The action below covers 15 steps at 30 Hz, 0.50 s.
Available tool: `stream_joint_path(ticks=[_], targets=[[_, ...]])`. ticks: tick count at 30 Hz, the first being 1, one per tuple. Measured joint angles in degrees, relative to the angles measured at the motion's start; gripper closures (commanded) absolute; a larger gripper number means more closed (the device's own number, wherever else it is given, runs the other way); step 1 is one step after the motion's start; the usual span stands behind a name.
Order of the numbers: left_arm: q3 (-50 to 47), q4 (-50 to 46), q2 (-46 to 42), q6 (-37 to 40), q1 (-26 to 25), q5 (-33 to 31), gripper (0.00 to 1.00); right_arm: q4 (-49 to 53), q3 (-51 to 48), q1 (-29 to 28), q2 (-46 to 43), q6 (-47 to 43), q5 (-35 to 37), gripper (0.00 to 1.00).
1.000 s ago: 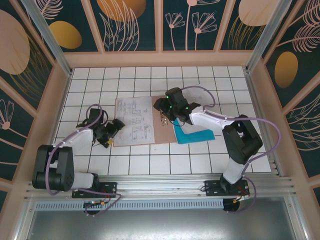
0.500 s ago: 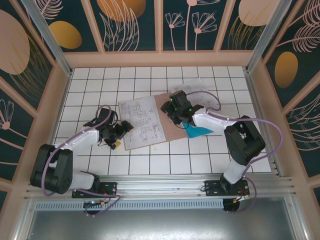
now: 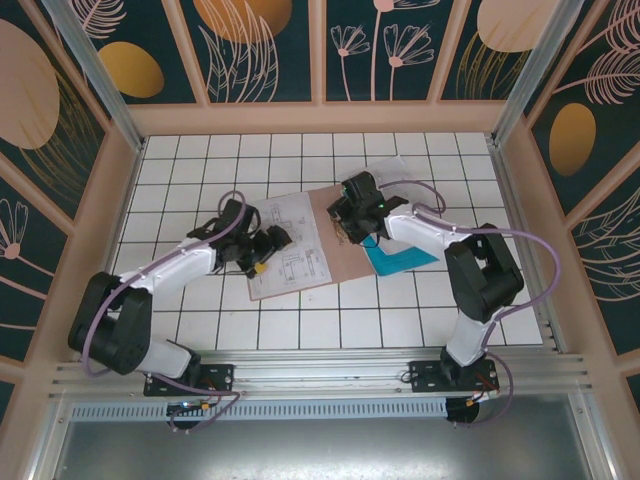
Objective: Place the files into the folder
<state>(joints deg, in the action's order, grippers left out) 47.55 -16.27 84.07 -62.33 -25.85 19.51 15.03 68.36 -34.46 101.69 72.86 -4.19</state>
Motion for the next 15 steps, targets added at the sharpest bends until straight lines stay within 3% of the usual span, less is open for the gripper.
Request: stream_joint_path(ticks=[7,15], targets=[[0.5,4.4,5.3,-1.4,-1.9,0.6,0.11,1.6,2.3,0.3,2.4,1.3,-2.3,0.37],[-4.9,6.6,5.3,-1.4,-1.9,-0.4,0.11,2.4,3.9,0.2,5.2,2.9,-4.3,0.36]])
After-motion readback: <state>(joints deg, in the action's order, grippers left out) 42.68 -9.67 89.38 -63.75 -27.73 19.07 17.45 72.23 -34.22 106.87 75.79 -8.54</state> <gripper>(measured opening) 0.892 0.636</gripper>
